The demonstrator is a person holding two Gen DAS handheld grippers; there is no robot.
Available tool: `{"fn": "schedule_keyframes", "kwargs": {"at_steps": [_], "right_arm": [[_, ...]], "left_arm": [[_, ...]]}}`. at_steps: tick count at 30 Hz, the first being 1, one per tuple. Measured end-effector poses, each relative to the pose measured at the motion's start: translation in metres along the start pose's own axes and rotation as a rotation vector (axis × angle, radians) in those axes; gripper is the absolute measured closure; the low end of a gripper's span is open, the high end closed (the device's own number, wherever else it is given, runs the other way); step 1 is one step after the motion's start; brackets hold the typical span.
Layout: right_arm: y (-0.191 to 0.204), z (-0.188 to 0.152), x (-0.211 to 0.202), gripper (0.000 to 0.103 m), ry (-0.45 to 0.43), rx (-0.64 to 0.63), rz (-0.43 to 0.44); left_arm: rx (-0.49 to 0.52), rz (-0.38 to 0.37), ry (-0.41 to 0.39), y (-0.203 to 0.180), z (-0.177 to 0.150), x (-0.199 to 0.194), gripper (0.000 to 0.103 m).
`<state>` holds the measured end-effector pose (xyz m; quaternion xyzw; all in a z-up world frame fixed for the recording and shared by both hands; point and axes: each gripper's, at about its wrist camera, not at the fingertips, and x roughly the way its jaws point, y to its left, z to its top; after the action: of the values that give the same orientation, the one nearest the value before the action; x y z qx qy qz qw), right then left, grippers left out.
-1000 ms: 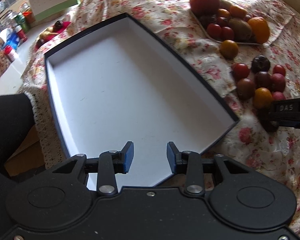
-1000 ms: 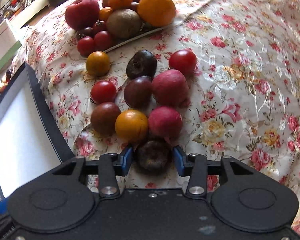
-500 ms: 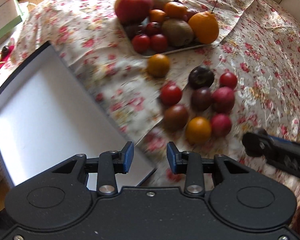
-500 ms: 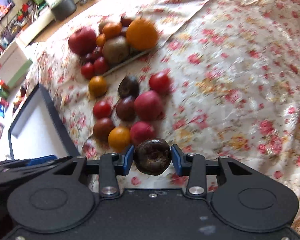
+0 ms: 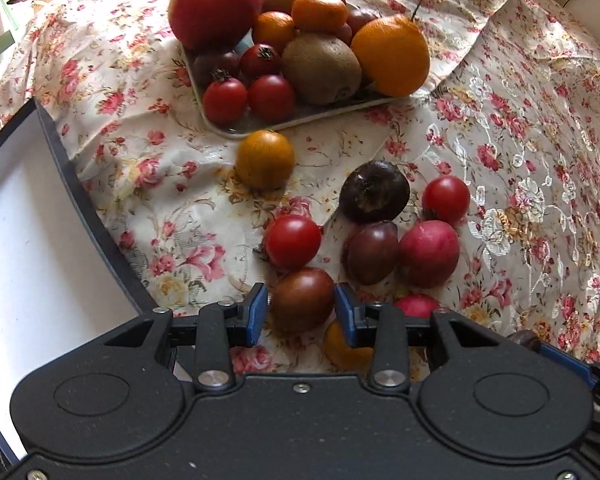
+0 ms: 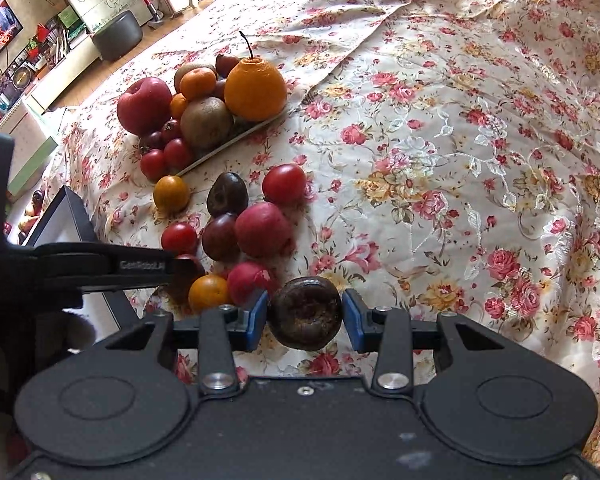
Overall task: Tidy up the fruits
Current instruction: 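Grasp the dark-red tomato with the left gripper while the right carries the plum toward the box, then open the left gripper over the box while the right releases the plum into it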
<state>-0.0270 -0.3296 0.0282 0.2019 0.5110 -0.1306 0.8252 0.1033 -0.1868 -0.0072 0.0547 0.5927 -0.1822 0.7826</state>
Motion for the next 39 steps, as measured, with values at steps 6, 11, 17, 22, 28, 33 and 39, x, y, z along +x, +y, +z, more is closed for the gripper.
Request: {"fn": "schedule_keyframes", "kwargs": {"at_steps": [6, 11, 17, 22, 28, 33, 39], "right_arm": [[0.001, -0.002, 0.005, 0.061, 0.008, -0.004, 0.009], [0.002, -0.002, 0.009, 0.061, 0.009, -0.005, 0.003], [0.013, -0.003, 0.005, 0.061, 0.003, -0.032, 0.010], [0.035, -0.006, -0.002, 0.061, -0.009, -0.085, 0.041], [0.084, -0.012, 0.001, 0.061, 0.009, -0.182, 0.095], [0.129, -0.020, 0.010, 0.061, 0.045, -0.247, 0.155], [0.174, -0.030, 0.027, 0.061, 0.095, -0.288, 0.155]], "left_arm": [[0.019, 0.044, -0.007, -0.007, -0.001, 0.011, 0.057], [0.010, 0.040, -0.033, -0.002, -0.001, 0.002, 0.058], [-0.069, 0.045, -0.078, 0.033, 0.000, -0.036, 0.058], [-0.167, 0.067, -0.119, 0.091, -0.007, -0.068, 0.058], [-0.279, 0.234, -0.154, 0.157, -0.026, -0.090, 0.058], [-0.333, 0.258, -0.136, 0.196, -0.048, -0.088, 0.058], [-0.347, 0.257, -0.152, 0.210, -0.073, -0.083, 0.058]]}}
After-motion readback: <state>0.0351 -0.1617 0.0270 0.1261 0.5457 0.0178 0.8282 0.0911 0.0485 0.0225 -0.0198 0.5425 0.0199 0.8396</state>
